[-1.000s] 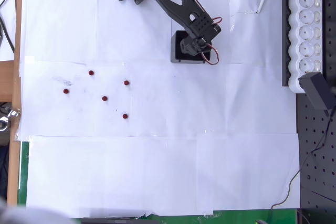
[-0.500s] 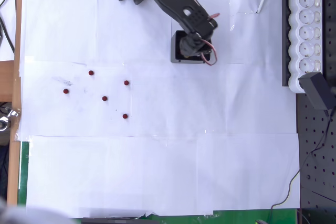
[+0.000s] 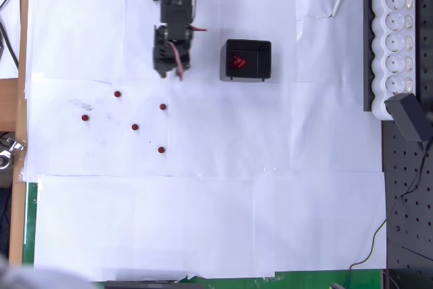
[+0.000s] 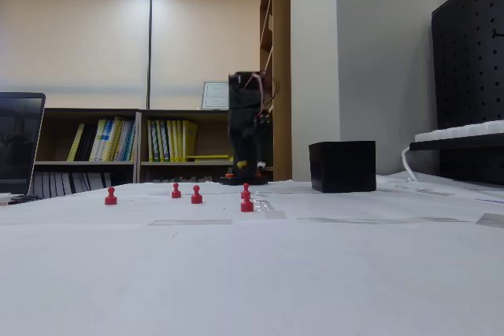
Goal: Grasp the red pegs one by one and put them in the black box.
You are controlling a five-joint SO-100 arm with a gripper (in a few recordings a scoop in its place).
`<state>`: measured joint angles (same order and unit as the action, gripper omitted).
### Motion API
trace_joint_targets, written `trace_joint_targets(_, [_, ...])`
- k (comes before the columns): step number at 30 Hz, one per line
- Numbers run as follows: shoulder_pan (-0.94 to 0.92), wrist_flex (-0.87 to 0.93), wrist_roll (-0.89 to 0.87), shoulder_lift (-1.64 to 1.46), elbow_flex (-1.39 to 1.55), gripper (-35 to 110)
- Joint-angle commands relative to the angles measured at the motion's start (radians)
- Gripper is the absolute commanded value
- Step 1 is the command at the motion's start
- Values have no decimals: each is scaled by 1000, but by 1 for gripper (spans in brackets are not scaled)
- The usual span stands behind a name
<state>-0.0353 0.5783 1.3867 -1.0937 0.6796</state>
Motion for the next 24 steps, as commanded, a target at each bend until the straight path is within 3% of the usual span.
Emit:
trace_joint_targets(1, [-29, -268, 3, 38, -67, 9])
trace_joint_targets(8, [-26, -638, 18, -9, -244, 14])
trace_joint_targets(24, [-52, -982, 46, -189, -313, 14])
